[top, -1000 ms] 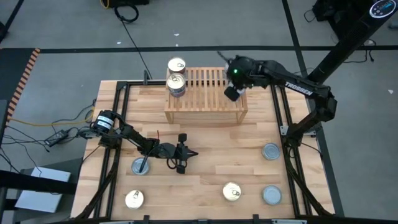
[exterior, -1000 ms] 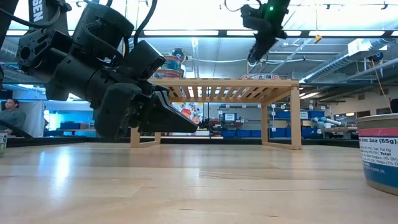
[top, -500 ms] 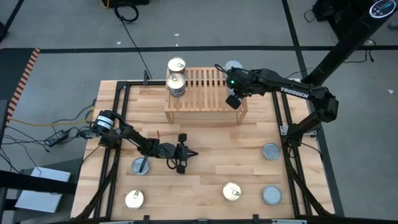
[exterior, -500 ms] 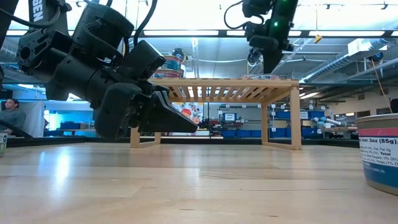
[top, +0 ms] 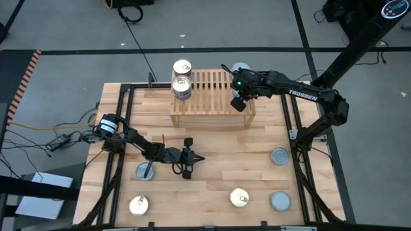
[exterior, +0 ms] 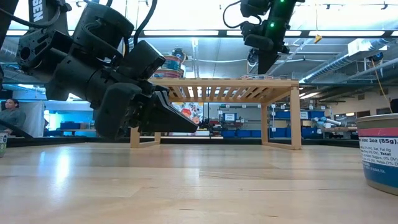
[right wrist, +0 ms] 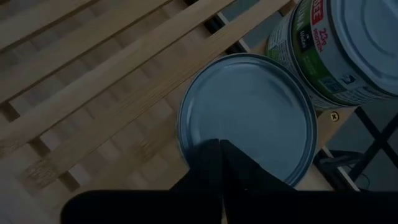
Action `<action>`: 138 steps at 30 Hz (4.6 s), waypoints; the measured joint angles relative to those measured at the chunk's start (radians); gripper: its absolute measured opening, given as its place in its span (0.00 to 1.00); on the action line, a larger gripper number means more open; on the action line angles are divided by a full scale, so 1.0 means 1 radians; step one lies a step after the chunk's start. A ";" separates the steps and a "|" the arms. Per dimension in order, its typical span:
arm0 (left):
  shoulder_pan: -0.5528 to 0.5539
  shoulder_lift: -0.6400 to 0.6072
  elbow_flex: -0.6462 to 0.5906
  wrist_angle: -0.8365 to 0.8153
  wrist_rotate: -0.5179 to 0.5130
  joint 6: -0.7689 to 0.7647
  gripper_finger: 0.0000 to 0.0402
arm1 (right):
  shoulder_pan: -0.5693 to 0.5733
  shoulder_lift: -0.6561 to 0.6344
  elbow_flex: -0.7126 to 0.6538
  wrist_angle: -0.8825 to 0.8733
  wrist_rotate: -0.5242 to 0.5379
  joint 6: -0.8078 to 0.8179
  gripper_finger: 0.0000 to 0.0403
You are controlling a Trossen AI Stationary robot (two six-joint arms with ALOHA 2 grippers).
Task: Stack canned seafood by type on shelf
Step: Adjust the green tuna cans on the shelf, then stack the green tuna can on the green tuna can on the shelf
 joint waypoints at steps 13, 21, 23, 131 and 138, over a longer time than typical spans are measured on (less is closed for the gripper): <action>0.000 0.000 0.000 0.000 0.000 0.000 0.01 | 0.081 0.006 0.184 -0.219 0.022 -0.005 0.01; 0.000 0.000 0.000 -0.001 0.000 0.000 0.01 | 0.283 -0.010 0.218 -0.364 0.028 0.106 0.01; 0.000 0.000 0.000 -0.003 0.000 0.000 0.01 | 0.356 -0.021 0.204 -0.364 0.029 0.144 0.01; -0.007 0.000 0.023 0.018 -0.003 -0.085 0.01 | 0.715 0.201 -0.384 0.425 -0.111 0.144 0.01; -0.010 0.000 0.023 0.001 -0.003 -0.086 0.01 | 0.694 0.203 -0.384 0.490 -0.150 0.114 0.01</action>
